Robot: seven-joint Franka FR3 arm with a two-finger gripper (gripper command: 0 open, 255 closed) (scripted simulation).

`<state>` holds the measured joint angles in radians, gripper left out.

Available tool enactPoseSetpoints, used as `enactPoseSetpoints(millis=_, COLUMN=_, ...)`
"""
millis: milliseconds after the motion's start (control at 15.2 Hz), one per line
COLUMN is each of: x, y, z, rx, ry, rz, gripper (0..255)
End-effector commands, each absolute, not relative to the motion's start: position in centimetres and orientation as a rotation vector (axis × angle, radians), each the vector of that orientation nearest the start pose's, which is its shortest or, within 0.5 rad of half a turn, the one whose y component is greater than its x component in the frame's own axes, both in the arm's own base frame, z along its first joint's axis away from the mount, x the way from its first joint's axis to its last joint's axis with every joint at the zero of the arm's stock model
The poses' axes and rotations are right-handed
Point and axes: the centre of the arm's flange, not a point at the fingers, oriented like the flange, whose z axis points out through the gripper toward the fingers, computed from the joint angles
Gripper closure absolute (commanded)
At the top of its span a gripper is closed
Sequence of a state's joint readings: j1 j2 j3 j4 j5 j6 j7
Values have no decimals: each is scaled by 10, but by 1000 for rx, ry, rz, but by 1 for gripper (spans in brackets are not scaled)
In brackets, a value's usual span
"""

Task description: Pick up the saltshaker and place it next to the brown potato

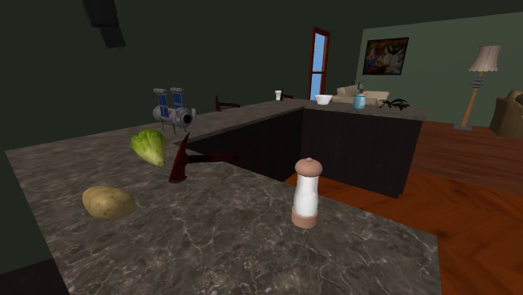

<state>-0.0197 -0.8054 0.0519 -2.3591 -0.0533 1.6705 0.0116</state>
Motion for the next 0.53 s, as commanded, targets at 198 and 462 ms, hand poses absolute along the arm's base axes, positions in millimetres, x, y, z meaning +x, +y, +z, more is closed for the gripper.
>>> enactPoseSetpoints(millis=198, x=346, y=18, z=584, rx=-3238, ry=-21, rz=-177, gripper=0)
enactPoseSetpoints(millis=462, x=392, y=29, z=557, rx=-3255, ry=-30, rz=-161, gripper=0)
